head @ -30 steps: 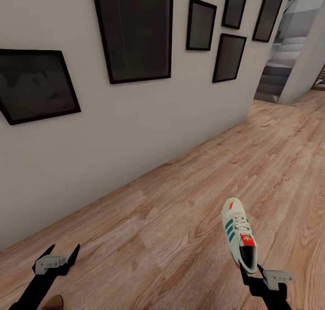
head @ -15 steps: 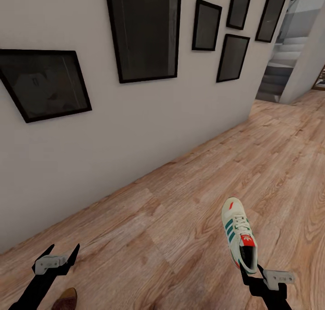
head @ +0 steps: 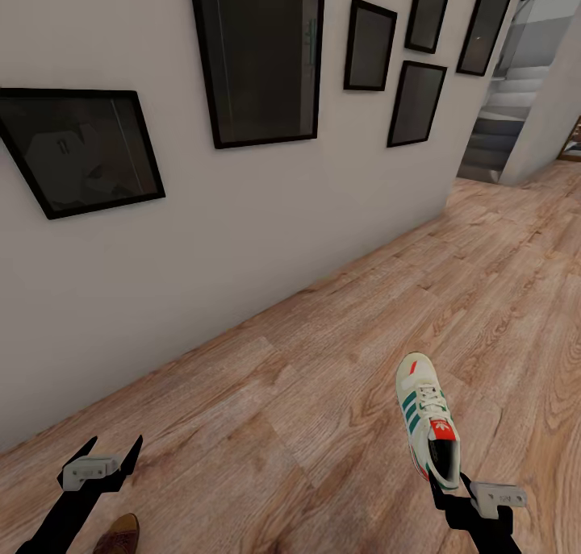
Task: Pick up the two gym shoes and the two sandals from the corridor floor and place them onto the hallstand (shoe rack) in the corridor, making sure they are on the rack and not on the floor. Arrange them so the two gym shoes are next to each other and the two sandals are next to each other.
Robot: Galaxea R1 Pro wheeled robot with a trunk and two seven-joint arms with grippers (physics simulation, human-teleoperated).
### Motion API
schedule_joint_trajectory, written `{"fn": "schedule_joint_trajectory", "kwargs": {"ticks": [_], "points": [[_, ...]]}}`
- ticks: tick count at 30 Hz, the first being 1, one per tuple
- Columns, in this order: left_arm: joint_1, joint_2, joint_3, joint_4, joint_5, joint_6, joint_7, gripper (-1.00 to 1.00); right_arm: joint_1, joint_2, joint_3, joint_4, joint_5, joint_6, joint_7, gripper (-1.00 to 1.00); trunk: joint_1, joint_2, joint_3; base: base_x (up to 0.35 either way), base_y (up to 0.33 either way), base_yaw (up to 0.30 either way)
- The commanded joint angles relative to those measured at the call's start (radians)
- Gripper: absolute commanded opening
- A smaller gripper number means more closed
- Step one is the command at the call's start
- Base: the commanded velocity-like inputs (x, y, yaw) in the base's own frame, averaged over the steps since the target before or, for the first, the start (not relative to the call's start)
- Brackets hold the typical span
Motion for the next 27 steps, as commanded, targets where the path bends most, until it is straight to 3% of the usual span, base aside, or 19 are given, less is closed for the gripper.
{"fn": "schedule_joint_trajectory", "kwargs": {"ticks": [1,18,24,27], "points": [[0.000,0.000,0.000,0.000,0.000,0.000,0.000,1.00,0.000,0.000,0.000,0.000,-0.002,0.000,-0.001,-1.00,0.000,0.000,0.000,-0.002,0.003,0.000],[-0.001,0.003,-0.001,0.008,-0.004,0.000,0.000,1.00,0.000,0.001,0.000,0.000,-0.002,0.000,-0.001,-1.00,0.000,0.000,0.000,0.000,0.001,0.000],[-0.029,0.012,0.001,0.067,-0.007,-0.005,0.000,1.00,0.000,0.001,0.000,0.000,-0.002,0.000,-0.001,-1.00,0.000,0.000,0.000,0.000,0.000,0.000],[-0.071,0.028,0.001,0.144,-0.008,-0.022,0.000,1.00,0.000,0.001,0.000,0.000,-0.002,0.000,-0.001,-1.00,0.000,0.000,0.000,0.000,0.000,0.000]]}}
